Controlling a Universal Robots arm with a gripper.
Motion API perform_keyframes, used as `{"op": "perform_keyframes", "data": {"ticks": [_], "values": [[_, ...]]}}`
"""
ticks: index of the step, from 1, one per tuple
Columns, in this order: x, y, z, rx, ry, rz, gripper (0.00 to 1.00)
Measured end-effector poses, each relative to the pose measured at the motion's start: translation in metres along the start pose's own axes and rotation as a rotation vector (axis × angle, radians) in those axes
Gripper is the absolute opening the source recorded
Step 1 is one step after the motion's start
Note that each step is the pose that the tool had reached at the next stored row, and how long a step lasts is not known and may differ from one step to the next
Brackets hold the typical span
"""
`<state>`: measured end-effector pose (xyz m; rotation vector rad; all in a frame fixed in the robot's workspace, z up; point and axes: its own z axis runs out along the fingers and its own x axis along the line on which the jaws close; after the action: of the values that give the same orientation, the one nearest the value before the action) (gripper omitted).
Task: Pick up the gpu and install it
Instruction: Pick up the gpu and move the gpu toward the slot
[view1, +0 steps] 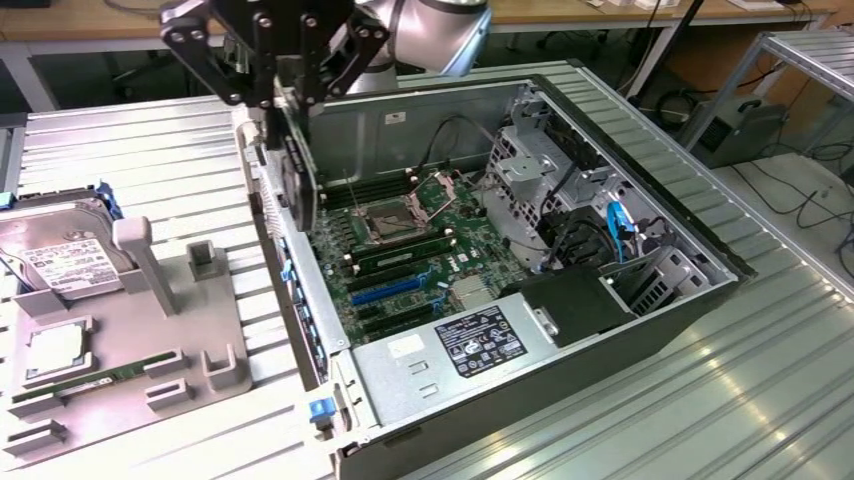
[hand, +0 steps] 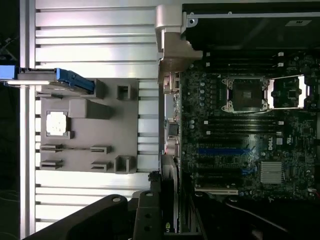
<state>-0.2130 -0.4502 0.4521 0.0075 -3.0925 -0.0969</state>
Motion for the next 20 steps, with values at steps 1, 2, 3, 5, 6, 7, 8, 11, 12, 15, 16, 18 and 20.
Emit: {"op": "perform_keyframes", "data": {"ticks": [1, 2, 3, 5, 6, 7, 8, 11, 12, 15, 16, 18, 20], "values": [[-0.005, 0.0, 0.0003, -0.0009, 0.001, 0.0, 0.26], [-0.009, -0.0001, 0.0006, -0.0012, 0.0014, 0.0, 0.26], [-0.013, -0.0001, 0.001, -0.0013, 0.0018, 0.0, 0.26], [-0.023, -0.0002, 0.002, -0.0014, 0.0022, 0.0, 0.26], [-0.028, -0.0003, 0.0026, -0.0014, 0.0022, 0.0, 0.26], [-0.032, -0.0004, 0.0033, -0.0014, 0.0022, 0.0, 0.26], [-0.037, -0.0005, 0.0042, -0.0013, 0.0022, 0.0, 0.26], [-0.054, -0.0009, 0.0087, -0.0013, 0.0022, 0.0, 0.26], [-0.062, -0.0011, 0.0114, -0.0014, 0.0021, 0.0, 0.26], [-0.081, -0.0016, 0.0175, -0.0013, 0.0022, 0.0, 0.26], [-0.085, -0.0017, 0.0191, -0.0014, 0.0021, 0.0, 0.26], [-0.094, -0.002, 0.0221, -0.0012, 0.0023, 0.0, 0.26], [-0.108, -0.0024, 0.027, -0.0012, 0.0021, 0.0, 0.26]]}}
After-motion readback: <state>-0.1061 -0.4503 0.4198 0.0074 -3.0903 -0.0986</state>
